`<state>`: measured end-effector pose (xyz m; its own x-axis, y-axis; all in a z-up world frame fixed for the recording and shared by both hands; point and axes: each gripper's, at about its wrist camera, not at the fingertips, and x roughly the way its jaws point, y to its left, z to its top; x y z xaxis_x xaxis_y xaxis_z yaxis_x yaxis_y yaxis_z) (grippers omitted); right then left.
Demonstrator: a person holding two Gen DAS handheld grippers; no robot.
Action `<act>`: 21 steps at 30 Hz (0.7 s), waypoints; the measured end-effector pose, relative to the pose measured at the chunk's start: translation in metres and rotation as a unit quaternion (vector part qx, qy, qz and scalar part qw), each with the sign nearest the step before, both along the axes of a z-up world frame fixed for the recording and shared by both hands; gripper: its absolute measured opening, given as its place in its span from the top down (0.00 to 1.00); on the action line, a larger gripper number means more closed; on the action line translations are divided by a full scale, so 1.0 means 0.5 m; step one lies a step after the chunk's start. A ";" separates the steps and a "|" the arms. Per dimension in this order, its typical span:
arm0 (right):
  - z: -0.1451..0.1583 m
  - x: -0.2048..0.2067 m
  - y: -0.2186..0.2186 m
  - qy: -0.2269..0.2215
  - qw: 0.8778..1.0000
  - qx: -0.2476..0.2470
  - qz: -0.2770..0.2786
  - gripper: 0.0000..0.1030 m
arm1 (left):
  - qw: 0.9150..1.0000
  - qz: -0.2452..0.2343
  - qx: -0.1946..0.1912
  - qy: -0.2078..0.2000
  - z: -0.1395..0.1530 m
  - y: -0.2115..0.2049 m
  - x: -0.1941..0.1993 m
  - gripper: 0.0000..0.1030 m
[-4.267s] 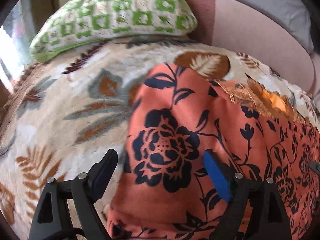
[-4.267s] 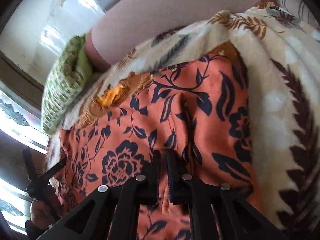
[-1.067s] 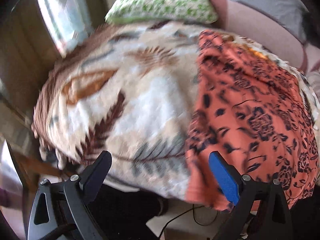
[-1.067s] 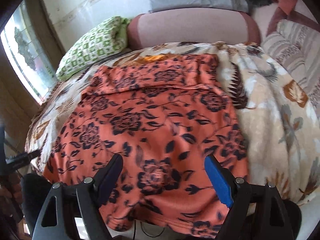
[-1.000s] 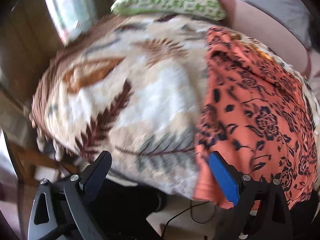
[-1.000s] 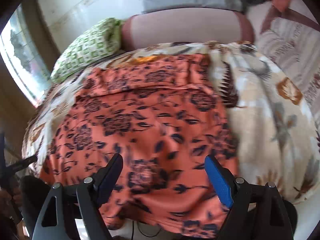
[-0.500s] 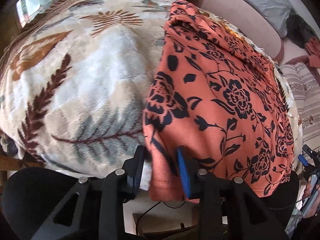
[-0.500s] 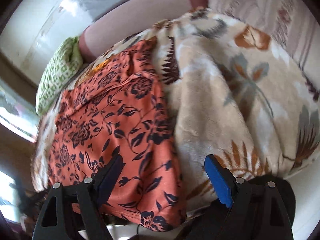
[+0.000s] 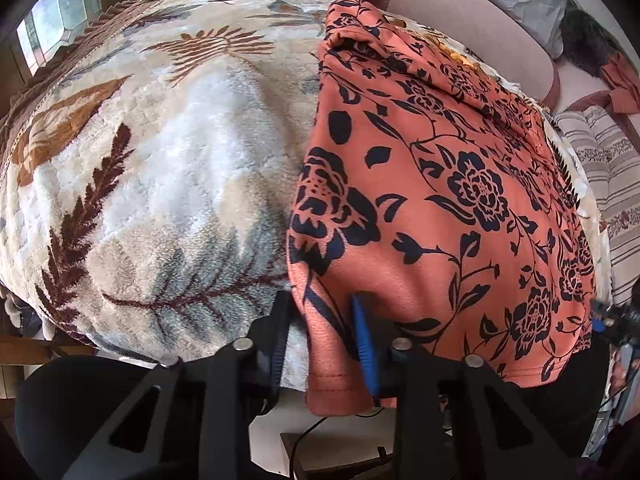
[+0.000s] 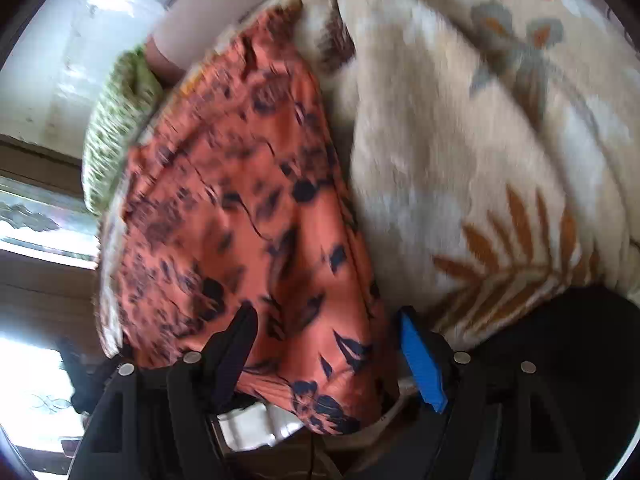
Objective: Fold small clothes
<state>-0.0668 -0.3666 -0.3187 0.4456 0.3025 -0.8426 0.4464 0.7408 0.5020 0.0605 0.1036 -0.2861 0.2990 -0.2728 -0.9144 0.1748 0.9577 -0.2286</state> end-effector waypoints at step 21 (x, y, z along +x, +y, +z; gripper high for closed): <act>0.057 0.002 0.060 -0.005 0.997 -0.046 0.057 0.87 | 0.999 -0.037 -0.025 0.003 0.004 0.010 -0.023 0.53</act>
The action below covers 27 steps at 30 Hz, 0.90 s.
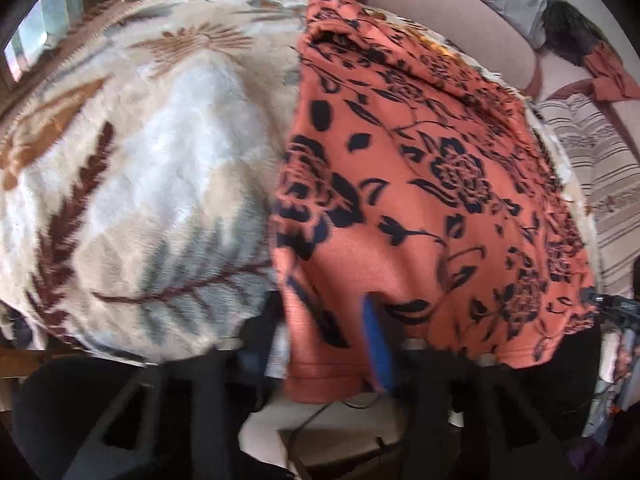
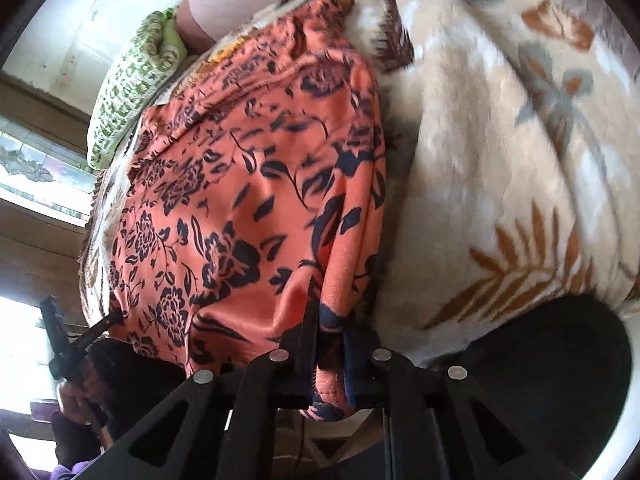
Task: Fold small clothes
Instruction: 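Lift the hem with both grippers and fold it toward the collar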
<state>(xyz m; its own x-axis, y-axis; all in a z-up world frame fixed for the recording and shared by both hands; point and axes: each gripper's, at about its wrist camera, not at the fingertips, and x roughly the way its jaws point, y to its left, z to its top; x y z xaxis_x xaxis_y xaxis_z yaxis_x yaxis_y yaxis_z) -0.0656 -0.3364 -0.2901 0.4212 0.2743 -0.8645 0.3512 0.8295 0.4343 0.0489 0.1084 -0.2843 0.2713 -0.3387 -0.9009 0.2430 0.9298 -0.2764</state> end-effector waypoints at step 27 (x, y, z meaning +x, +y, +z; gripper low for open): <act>0.136 -0.045 -0.104 -0.249 0.941 0.224 -0.047 0.92 | 0.989 -0.006 -0.150 -0.002 0.032 0.034 0.031 0.94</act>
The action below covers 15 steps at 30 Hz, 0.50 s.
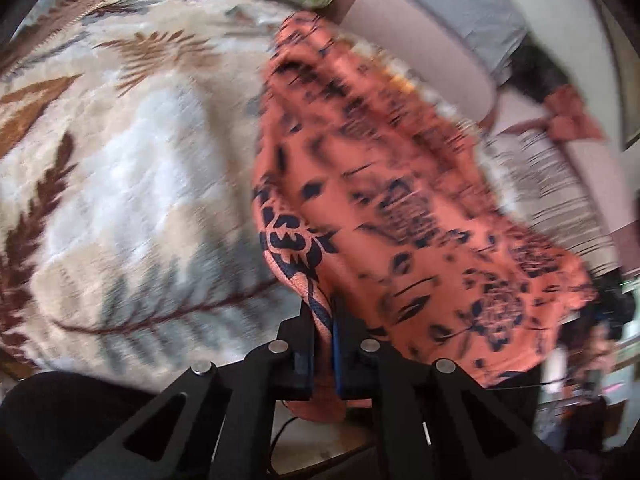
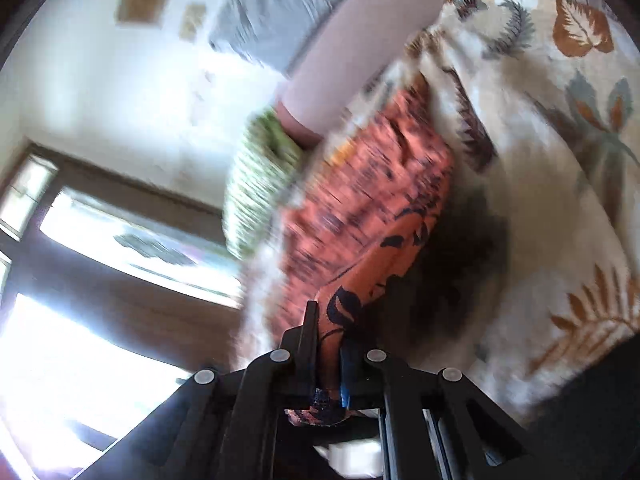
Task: Fold small clothes
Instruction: 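Lift the hem with both grippers and fold it toward the collar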
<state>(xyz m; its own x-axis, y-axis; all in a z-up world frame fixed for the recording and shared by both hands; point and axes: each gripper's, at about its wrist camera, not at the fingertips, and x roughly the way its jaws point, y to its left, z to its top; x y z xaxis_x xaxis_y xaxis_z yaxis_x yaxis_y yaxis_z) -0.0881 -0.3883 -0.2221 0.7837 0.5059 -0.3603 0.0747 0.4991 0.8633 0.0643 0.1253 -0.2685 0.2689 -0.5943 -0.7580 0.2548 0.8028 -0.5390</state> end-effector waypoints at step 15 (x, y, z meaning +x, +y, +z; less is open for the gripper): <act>0.024 0.107 -0.033 -0.022 1.000 0.017 -0.006 0.92 | 0.996 0.032 -0.062 -0.059 0.127 0.026 0.055 0.94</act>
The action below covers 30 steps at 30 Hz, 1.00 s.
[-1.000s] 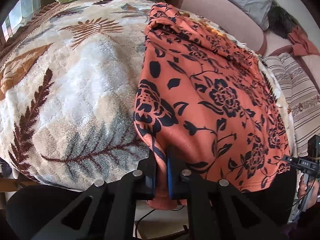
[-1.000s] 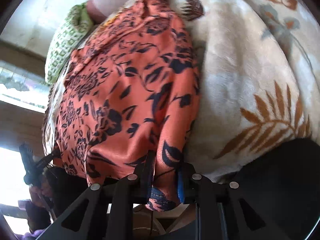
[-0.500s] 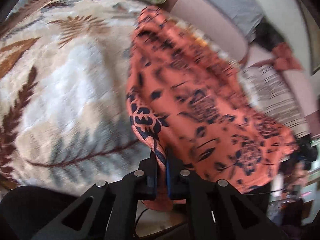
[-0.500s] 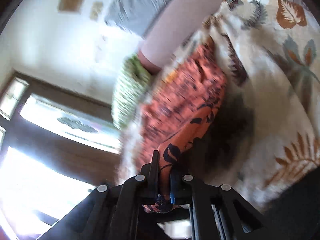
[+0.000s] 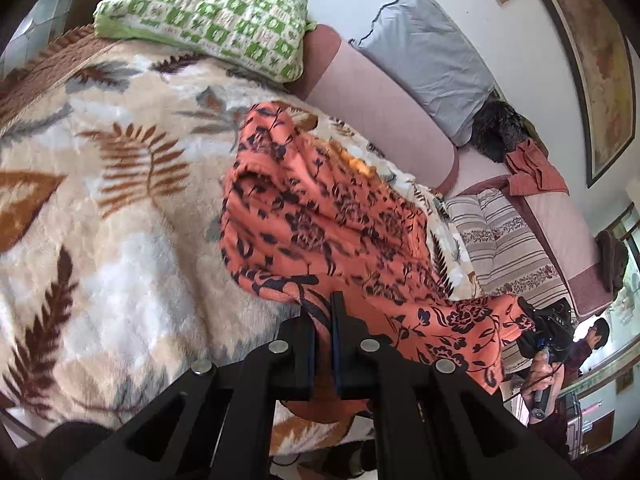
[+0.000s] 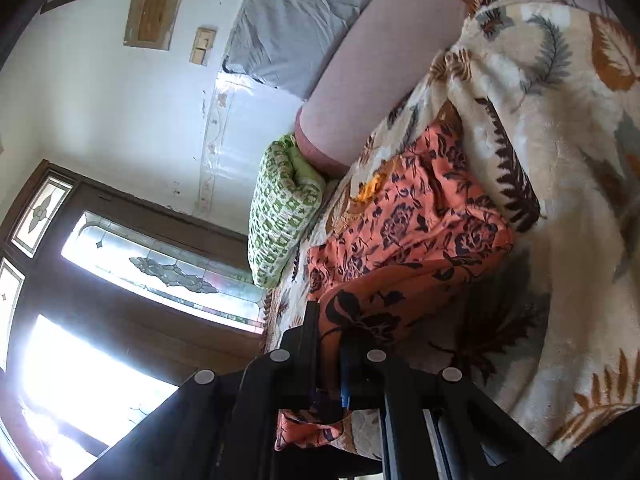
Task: Fold small clothes
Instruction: 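Lift the hem with both grippers and fold it toward the collar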
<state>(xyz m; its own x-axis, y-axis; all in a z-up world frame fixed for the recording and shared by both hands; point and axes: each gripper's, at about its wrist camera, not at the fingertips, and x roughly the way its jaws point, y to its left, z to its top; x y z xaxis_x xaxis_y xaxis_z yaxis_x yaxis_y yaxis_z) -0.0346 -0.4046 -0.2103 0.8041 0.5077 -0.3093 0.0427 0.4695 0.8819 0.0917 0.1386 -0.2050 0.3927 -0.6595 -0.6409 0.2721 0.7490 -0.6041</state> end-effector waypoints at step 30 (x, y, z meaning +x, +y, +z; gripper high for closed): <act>-0.046 0.041 -0.002 0.068 0.997 -0.013 0.026 0.92 | 0.998 -0.036 -0.027 0.052 0.001 -0.034 0.070 0.94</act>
<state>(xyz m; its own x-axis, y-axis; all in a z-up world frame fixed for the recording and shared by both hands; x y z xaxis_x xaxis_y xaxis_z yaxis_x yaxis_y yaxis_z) -0.0141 -0.4058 -0.2333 0.7264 0.5386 -0.4269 0.1357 0.4964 0.8574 0.1264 0.1217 -0.2046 0.2768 -0.7178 -0.6388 0.2582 0.6959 -0.6701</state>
